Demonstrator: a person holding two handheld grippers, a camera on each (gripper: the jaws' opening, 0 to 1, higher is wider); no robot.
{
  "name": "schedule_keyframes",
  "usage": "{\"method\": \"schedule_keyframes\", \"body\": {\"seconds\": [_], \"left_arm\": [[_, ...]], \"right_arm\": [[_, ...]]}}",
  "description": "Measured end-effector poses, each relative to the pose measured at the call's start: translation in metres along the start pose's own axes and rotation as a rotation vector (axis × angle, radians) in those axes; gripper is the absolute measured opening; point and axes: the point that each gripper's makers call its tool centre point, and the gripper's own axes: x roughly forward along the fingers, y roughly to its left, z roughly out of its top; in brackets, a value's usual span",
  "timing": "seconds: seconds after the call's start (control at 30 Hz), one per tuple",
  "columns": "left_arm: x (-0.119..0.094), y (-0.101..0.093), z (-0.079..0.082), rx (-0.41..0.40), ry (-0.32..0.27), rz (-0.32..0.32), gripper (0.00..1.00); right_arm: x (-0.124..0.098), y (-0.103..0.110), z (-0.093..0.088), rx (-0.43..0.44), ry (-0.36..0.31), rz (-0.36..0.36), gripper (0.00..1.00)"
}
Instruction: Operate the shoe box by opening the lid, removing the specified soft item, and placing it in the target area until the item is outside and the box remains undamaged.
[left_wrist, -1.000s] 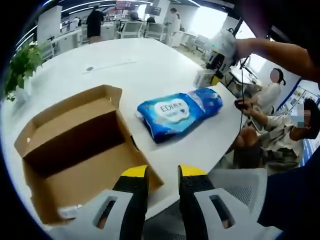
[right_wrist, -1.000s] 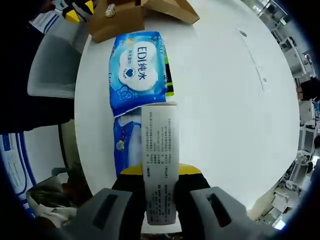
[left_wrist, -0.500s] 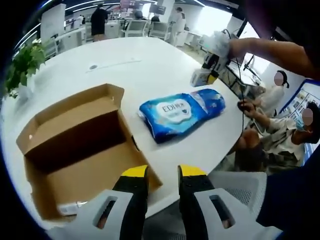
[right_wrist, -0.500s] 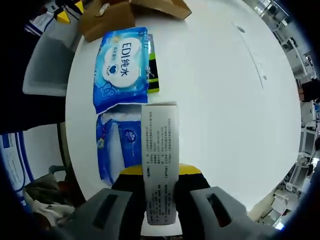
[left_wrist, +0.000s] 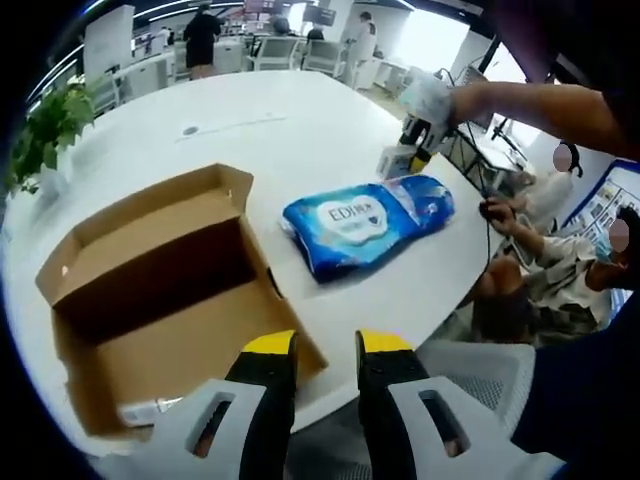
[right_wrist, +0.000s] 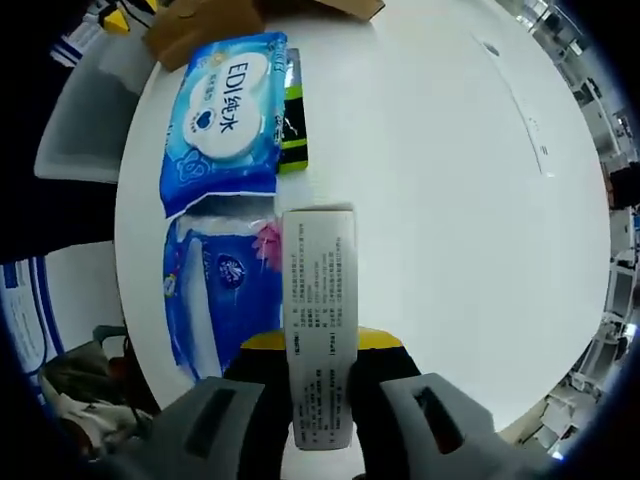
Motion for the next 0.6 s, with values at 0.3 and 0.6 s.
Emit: {"method": "schedule_keyframes", "body": {"seconds": [0.3,0.6], "left_arm": [[0.001,-0.001,-0.004,0.013,0.014,0.007,0.21],[0.006,-0.003,-0.001,0.012,0.014,0.003,0.21]], "right_arm": [[0.014,0.002,-0.001,-0.008,0.004,0.009,0.19],[0.017,0.001,-0.002,0.001,-0.009,0.021,0.21]]}}
